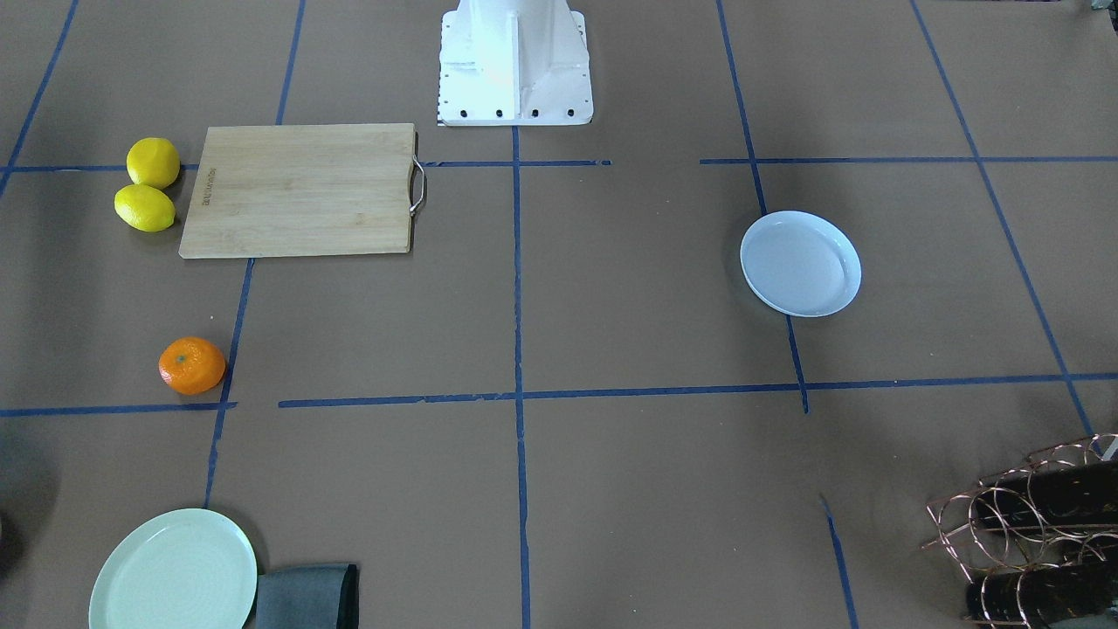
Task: Pick orange to plate
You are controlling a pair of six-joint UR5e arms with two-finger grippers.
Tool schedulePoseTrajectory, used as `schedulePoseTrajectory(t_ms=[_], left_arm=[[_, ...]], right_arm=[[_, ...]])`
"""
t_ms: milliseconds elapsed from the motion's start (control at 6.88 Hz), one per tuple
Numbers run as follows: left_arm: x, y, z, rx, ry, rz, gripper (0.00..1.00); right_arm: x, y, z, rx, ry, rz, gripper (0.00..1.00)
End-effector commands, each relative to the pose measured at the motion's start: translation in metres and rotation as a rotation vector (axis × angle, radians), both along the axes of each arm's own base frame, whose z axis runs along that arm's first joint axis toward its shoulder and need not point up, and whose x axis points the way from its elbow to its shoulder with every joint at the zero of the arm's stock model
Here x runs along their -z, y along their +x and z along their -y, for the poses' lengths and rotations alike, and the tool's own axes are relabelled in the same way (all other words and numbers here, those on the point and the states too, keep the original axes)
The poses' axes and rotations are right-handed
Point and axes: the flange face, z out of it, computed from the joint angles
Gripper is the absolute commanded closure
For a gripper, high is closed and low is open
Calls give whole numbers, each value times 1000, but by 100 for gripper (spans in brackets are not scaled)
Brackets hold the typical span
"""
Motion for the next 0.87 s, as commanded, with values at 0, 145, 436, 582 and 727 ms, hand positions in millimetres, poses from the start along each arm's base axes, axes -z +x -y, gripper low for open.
schedulePoseTrajectory(t_ms=[0, 145, 436, 582, 727], left_arm=[[22, 1, 25, 13, 244, -11, 0], [29, 1, 20, 90, 235, -73, 0], [30, 92, -3, -12, 254, -196, 0], [19, 145, -16, -32, 110, -250, 0], [8, 179, -28, 29, 44, -248, 0]], right_arm=[[2, -2, 0, 3, 0, 23, 0], [2, -2, 0, 3, -1, 23, 0], [2, -2, -2, 4, -2, 32, 0], [3, -3, -2, 5, -3, 38, 0], [2, -3, -2, 6, -3, 38, 0]])
